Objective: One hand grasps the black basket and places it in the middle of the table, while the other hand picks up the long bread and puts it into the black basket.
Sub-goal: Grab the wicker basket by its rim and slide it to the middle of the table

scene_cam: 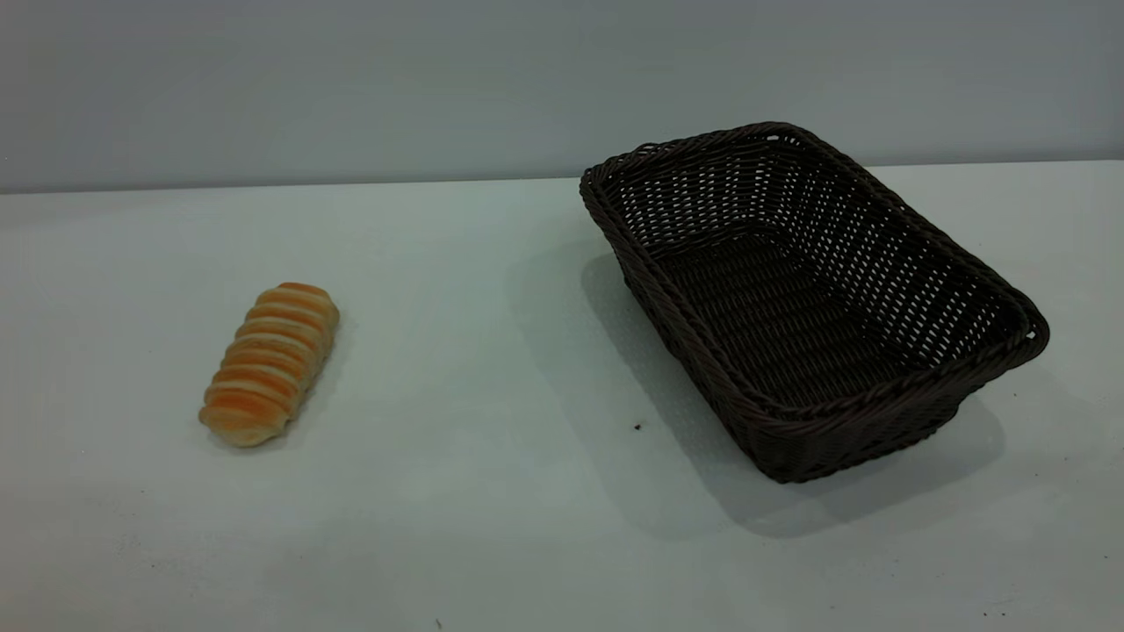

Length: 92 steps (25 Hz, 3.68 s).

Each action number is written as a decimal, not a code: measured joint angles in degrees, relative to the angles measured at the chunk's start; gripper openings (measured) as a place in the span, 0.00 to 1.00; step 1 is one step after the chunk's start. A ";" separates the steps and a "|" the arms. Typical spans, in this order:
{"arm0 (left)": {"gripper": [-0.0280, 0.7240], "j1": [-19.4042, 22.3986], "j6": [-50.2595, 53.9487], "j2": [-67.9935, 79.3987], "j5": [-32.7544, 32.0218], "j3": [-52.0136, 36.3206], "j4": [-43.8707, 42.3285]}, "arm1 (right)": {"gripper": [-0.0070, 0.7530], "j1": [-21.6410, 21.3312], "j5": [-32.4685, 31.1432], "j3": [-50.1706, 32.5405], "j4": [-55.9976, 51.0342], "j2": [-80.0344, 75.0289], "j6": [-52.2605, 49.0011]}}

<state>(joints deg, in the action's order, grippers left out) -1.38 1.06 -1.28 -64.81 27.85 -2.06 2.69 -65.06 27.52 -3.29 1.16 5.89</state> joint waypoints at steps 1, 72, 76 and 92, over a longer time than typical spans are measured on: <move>0.46 0.00 0.00 0.00 0.00 0.00 0.00 | 0.73 0.00 0.00 0.00 0.00 0.00 0.00; 0.77 0.00 4.20 32.29 33.35 1.02 0.76 | 0.73 0.00 19.70 19.26 -30.97 -76.77 16.82; 0.77 0.00 4.26 32.36 32.59 1.02 0.76 | 0.73 0.00 20.74 19.49 -35.89 -90.30 16.55; 0.77 0.00 4.26 32.36 31.81 1.02 0.76 | 0.73 0.00 34.14 19.55 -46.53 -102.37 7.33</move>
<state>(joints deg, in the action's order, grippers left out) -1.38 5.31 31.08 -33.00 28.86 -1.30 2.69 -30.91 47.07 -49.82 -101.21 13.22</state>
